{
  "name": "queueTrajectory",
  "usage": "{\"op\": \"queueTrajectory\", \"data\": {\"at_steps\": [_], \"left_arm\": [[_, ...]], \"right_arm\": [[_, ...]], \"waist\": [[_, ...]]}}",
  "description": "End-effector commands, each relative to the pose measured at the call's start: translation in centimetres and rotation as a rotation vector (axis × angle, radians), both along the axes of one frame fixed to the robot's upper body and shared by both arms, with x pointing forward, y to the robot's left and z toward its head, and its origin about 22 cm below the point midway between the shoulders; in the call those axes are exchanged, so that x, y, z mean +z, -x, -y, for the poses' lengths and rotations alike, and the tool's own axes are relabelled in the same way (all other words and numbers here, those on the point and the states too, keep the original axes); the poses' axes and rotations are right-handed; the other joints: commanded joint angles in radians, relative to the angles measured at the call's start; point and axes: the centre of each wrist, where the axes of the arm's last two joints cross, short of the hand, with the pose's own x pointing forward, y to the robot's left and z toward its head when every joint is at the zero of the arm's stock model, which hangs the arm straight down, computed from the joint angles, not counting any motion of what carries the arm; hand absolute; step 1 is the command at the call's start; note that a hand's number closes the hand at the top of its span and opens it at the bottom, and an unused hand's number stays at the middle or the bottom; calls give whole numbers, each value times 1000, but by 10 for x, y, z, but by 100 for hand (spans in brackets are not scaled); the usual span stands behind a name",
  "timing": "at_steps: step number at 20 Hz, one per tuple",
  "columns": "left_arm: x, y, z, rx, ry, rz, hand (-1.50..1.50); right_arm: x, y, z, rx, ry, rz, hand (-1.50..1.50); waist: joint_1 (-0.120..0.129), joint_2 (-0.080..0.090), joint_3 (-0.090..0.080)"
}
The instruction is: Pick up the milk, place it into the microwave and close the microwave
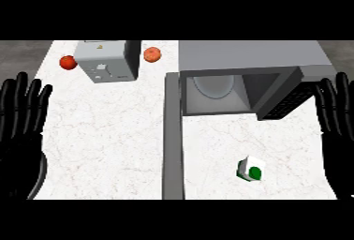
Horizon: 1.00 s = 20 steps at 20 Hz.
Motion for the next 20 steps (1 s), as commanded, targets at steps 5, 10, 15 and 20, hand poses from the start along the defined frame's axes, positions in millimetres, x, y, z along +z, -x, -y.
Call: {"op": "queueTrajectory", "data": {"at_steps": [5, 10, 15, 20], "left_arm": [[-1, -28, -29, -63, 10, 15, -150], [-10, -3, -50, -35, 64, -108, -150], [9, 17, -77, -22, 56, -85, -150], [-7, 29, -90, -24, 87, -114, -150]], "right_arm": [[17, 41, -56, -78, -30, 35, -150], [-7, 81, -81, -50, 30, -103, -150], [3, 94, -99, -88, 43, -112, -150], [-9, 96, -104, -169, 73, -124, -150]], "waist": [[35, 6, -14], [39, 1, -14], [43, 2, -14], [41, 4, -13]]}}
